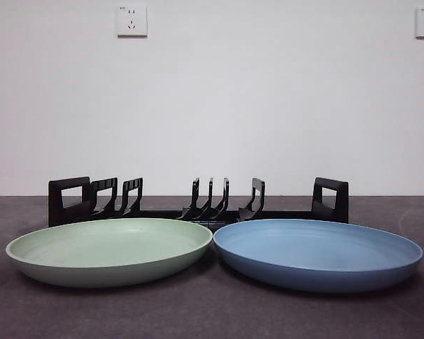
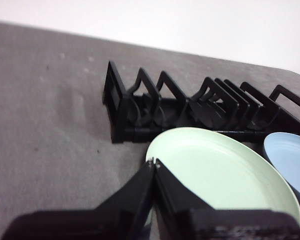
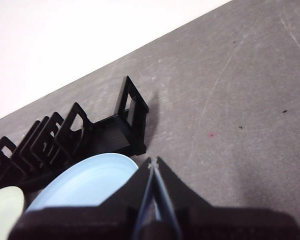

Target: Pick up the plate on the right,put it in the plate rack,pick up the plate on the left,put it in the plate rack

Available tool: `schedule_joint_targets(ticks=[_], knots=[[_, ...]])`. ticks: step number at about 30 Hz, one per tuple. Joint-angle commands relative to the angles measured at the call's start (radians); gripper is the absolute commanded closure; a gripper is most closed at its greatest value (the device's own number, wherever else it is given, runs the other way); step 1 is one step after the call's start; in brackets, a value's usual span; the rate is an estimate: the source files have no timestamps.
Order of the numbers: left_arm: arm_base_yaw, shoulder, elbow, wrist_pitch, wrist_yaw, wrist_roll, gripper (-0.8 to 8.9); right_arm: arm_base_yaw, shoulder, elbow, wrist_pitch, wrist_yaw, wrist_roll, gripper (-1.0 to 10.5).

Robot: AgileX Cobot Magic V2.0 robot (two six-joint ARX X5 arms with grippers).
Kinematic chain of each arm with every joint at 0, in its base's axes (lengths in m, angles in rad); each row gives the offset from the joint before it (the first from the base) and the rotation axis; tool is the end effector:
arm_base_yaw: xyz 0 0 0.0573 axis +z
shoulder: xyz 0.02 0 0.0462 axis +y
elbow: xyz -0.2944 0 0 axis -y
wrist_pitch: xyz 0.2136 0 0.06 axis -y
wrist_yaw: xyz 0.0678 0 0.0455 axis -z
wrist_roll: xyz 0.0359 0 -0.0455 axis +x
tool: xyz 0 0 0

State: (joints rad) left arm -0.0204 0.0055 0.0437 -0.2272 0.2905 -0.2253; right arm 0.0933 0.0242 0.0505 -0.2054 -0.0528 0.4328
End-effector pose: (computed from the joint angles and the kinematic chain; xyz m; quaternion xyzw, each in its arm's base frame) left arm 0.0369 -0.0110 0.1540 -0.1232 0.1102 -0.1426 0.9759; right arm 0.0393 0.0056 0.1578 0.2115 0.1029 0.0518 0.9706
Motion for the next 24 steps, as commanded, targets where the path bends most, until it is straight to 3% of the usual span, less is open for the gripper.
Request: schedule_joint_targets(ticks=[1,5,15,20,24], knots=[[0.002,0.009,0.056,-0.029,-0.009,-0.037,8.20,0.000,0.030,0.047,0.009,-0.001,0.015,9.6],[0.002,0.068,0.144,-0.061,-0.021,-0.037,8.20,0.000,0.123,0.125,-0.013,-0.001,0.008,9.6],[0.002,0.351,0.375,-0.067,-0.020,-0.033,8.20,0.000,0.471,0.372,-0.122,-0.008,-0.121,9.6],[0.002,0.502,0.481,-0.092,0.075,-0.032,8.20,0.000,0.653,0.484,-0.177,-0.118,-0.159,9.6],[0.000,0.654,0.559,-0.119,0.228,-0.030,8.19,0.000,0.838,0.584,-0.251,-0.257,-0.227,9.5]])
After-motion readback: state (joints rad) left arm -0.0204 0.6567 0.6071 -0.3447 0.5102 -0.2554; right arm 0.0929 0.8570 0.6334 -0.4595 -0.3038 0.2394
